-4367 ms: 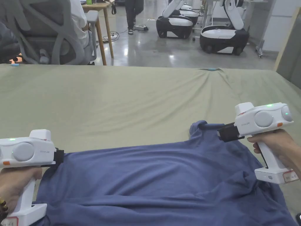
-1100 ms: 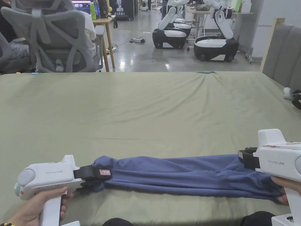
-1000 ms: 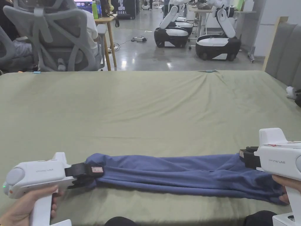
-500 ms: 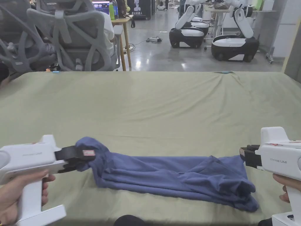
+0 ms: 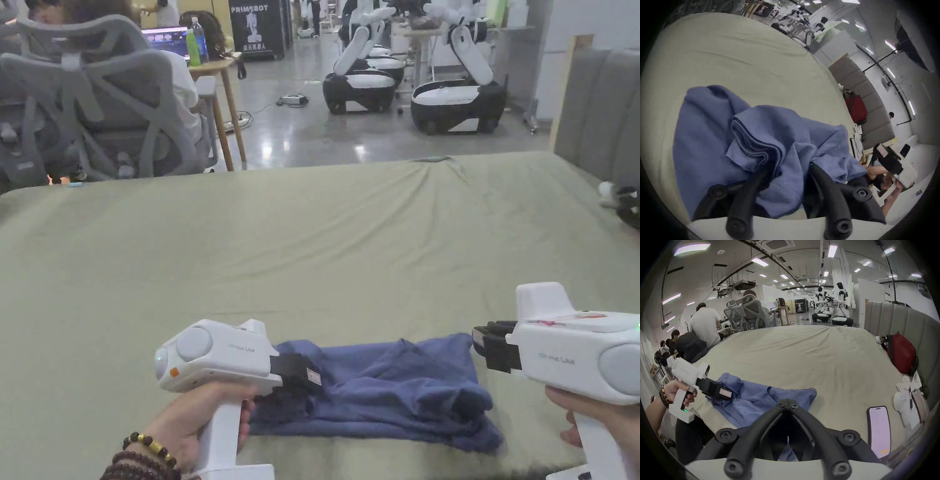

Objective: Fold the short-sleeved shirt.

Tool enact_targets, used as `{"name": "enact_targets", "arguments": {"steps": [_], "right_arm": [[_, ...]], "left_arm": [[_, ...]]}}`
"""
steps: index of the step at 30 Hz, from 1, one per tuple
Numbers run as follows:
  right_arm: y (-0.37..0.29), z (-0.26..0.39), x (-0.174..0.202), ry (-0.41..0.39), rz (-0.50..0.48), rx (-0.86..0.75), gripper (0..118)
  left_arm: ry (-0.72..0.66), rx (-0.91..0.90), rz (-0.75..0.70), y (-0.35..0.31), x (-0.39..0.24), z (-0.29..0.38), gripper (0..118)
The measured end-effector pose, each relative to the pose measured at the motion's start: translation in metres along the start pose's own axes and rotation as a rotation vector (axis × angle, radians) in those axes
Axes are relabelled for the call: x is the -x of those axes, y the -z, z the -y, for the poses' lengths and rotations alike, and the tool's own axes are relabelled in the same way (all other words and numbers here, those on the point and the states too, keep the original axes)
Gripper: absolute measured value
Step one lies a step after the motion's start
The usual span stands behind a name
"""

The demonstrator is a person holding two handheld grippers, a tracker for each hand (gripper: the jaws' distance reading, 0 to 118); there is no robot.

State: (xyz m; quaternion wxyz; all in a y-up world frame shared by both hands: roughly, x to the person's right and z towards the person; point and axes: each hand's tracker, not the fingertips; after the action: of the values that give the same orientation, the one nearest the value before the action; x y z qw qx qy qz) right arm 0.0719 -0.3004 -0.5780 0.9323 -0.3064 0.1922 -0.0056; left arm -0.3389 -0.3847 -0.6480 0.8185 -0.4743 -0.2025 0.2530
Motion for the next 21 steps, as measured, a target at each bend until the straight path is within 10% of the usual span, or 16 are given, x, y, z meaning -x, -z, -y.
{"name": "enact_targets", "arguments": {"steps": [2,4,9,12,13,14,21], "right_arm": [[-0.001,0.003,-0.007,0.002,-0.005,0.004,0],[0.0,0.004,-0.01,-0.008,-0.004,0.012,0],[0.0,0.005,-0.01,0.019,-0.032,0.008,0],[-0.002,0.005,-0.006,0.014,-0.046,0.007,0],[-0.002,0.004,-0.004,0.003,-0.047,0.007,0],[-0.002,0.004,-0.002,-0.005,-0.047,0.006,0],[-0.002,0.0,0.008,-0.019,-0.048,-0.015,0]], "left_arm": [[-0.003,-0.023,0.031,-0.013,-0.005,-0.003,51],[0.071,-0.082,0.042,-0.034,-0.018,-0.006,110],[0.133,-0.286,0.018,-0.099,-0.019,-0.002,116],[0.042,-0.252,0.0,-0.117,0.001,0.009,79],[0.025,-0.259,0.008,-0.117,0.011,0.012,27],[0.017,-0.263,0.008,-0.116,0.018,0.013,1],[-0.023,-0.18,-0.052,-0.072,0.026,0.014,0]]}}
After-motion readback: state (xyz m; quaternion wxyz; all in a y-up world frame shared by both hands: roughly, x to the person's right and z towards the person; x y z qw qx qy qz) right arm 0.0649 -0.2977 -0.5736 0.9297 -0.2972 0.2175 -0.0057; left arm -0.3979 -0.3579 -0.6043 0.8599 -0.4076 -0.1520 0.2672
